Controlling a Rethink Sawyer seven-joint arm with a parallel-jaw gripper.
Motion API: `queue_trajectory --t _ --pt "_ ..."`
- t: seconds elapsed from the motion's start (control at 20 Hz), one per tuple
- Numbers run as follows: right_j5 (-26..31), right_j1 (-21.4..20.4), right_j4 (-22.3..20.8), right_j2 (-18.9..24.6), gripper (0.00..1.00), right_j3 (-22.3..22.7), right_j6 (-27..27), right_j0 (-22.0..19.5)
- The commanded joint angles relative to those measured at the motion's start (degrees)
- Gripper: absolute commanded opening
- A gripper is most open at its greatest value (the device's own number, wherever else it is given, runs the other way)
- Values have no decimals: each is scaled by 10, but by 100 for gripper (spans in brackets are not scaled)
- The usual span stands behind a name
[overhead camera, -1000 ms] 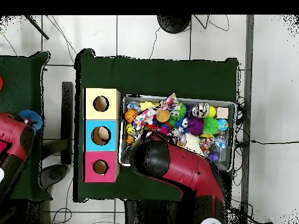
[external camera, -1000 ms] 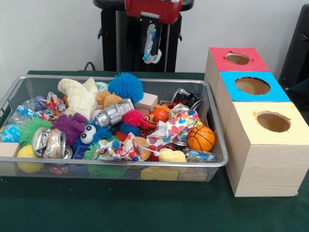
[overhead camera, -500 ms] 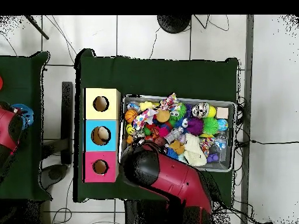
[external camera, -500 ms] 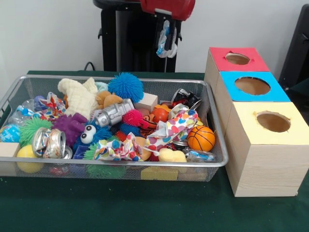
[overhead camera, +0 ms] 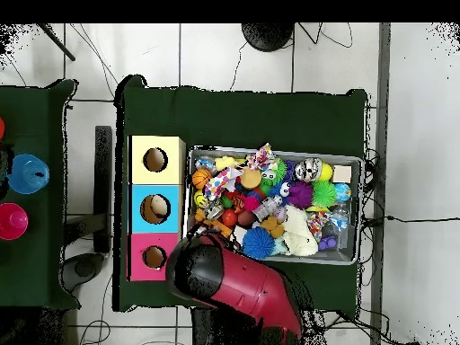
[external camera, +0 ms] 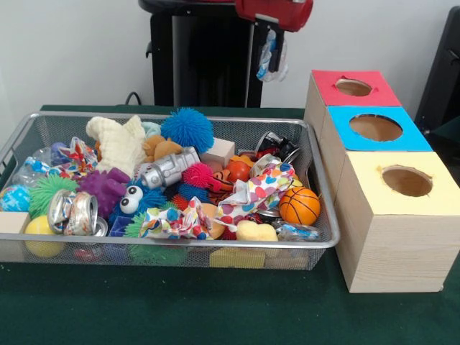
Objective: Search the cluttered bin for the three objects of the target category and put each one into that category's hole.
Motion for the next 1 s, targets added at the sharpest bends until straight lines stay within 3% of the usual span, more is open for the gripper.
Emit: queue_trajectory --t 0.05,0.2,0.45,0.75,0.85,1.0 --pt "-52 12 49 10 0 54 188 27" --pt "-13 18 37 -31 0 22 208 70" --pt "-5 40 48 -41 0 -1 235 97" --pt "12 66 11 -75 0 -62 213 130" --pt "23 70 12 -76 0 -70 210 133" --pt "-5 73 22 -53 0 -63 194 120"
